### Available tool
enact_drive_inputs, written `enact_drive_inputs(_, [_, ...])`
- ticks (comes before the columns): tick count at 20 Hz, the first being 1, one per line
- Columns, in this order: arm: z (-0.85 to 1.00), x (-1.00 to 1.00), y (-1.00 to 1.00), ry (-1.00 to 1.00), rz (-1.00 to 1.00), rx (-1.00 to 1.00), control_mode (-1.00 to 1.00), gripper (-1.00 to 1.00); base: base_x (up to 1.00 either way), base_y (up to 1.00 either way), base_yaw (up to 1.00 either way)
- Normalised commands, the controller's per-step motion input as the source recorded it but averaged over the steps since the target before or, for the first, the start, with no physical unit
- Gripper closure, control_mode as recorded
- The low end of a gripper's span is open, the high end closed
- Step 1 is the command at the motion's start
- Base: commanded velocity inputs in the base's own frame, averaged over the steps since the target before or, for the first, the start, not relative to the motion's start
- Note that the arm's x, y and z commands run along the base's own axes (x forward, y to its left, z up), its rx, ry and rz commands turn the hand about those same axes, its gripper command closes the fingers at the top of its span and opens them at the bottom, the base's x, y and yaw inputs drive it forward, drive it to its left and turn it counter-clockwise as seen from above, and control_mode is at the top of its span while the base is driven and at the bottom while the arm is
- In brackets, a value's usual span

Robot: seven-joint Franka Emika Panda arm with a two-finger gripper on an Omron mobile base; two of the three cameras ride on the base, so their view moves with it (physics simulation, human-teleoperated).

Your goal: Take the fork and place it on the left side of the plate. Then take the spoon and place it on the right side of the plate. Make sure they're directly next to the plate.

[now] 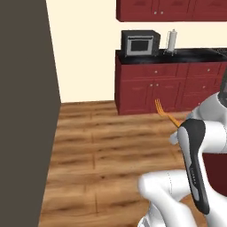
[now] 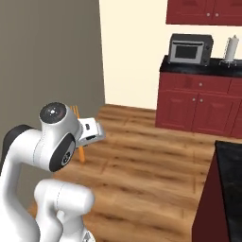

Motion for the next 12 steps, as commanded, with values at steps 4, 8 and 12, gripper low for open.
enact_drive_inputs(4, [0.0, 0.0, 0.0, 0.0, 0.0, 0.0, 1.0, 1.0, -1.0, 0.01, -0.08])
enact_drive_inputs(8, [0.0, 0.0, 0.0, 0.0, 0.0, 0.0, 1.0, 1.0, -1.0, 0.0, -0.08])
enact_drive_inputs(12, [0.0, 0.0, 0.0, 0.0, 0.0, 0.0, 1.0, 1.0, -1.0, 0.0, -0.08])
